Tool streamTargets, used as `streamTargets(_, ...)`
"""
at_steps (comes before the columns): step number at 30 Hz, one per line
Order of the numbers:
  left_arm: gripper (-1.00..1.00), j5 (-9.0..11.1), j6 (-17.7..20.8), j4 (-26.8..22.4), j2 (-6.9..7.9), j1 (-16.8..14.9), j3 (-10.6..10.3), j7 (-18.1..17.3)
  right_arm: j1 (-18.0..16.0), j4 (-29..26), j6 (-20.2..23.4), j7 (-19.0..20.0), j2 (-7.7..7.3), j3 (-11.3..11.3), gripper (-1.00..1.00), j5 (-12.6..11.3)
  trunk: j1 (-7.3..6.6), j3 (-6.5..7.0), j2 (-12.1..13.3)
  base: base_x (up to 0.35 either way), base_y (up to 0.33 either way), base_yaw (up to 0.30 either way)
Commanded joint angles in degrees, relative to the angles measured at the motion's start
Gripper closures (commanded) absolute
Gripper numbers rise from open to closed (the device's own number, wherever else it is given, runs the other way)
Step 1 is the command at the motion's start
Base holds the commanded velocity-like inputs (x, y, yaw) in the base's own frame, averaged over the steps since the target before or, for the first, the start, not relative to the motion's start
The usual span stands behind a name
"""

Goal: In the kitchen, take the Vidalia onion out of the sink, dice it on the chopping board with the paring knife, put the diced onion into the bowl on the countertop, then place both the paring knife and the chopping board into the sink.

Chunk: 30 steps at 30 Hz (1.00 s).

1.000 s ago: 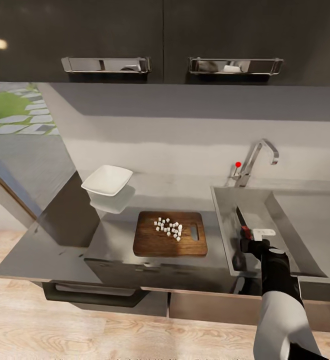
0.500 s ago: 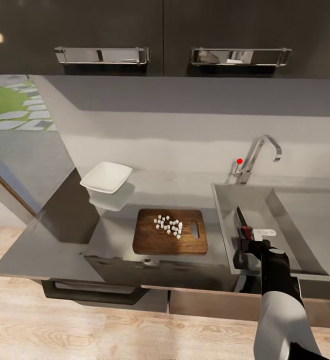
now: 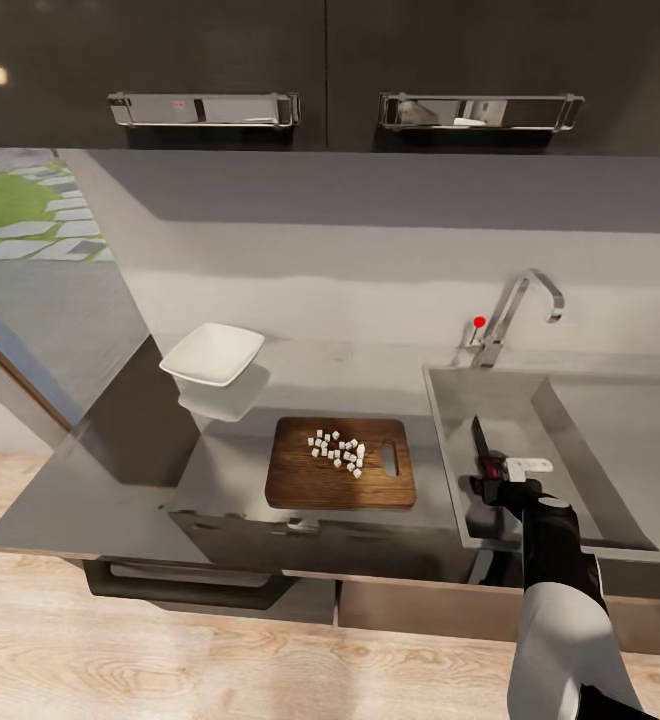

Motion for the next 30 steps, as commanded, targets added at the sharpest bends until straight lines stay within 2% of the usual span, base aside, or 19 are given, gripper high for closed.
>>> streamTargets(1,-1.00,0.39,-0.03,-0.08,-0.03,0.03,0.07,-0.23,-0.07,-0.13,0.06,0.50,0.07,-0.24,-1.00,0.51,0.04,-0.09,-0.11,0.000,0.000,0.000)
streamTargets(6,-1.00,0.39,-0.03,-0.08,-0.04,0.03,0.07,-0.23,-0.07,-1.29,0.04,0.70,0.09,-0.19,-1.00,0.55,0.04,-0.09,-0.11,0.000,0.000,0.000)
streamTargets(11,-1.00,0.35,-0.03,-0.23,-0.05,0.03,0.07,-0.23,-0.08,-10.64,0.28,2.64,0.81,0.23,-1.00,0.30,0.04,-0.09,-0.11,0.000,0.000,0.000)
streamTargets(13,-1.00,0.35,-0.03,-0.25,-0.05,0.03,0.07,-0.23,-0.07,-16.25,0.85,7.21,1.61,0.21,-1.00,0.31,0.04,-0.09,-0.11,0.000,0.000,0.000)
streamTargets(16,-1.00,0.35,-0.03,-0.20,-0.05,0.03,0.07,-0.23,-0.08,-23.95,2.97,18.61,2.05,-0.14,-1.00,0.55,0.04,-0.09,-0.11,0.000,0.000,0.000)
streamTargets(19,-1.00,0.35,-0.03,-0.12,-0.05,0.03,0.07,-0.23,-0.08,-27.54,3.69,24.32,2.15,-0.88,-1.00,0.65,0.04,-0.09,-0.11,0.000,0.000,0.000)
streamTargets(23,-1.00,0.34,-0.03,-0.11,-0.05,0.03,0.07,-0.23,-0.07,-28.59,3.84,26.07,2.17,-1.46,-1.00,0.68,0.04,-0.09,-0.11,0.000,0.000,0.000)
streamTargets(30,-1.00,0.33,-0.03,-0.08,-0.05,0.03,0.07,-0.23,-0.08,-28.81,3.88,26.50,2.18,-1.63,-1.00,0.77,0.04,-0.09,-0.11,-0.034,0.027,0.000)
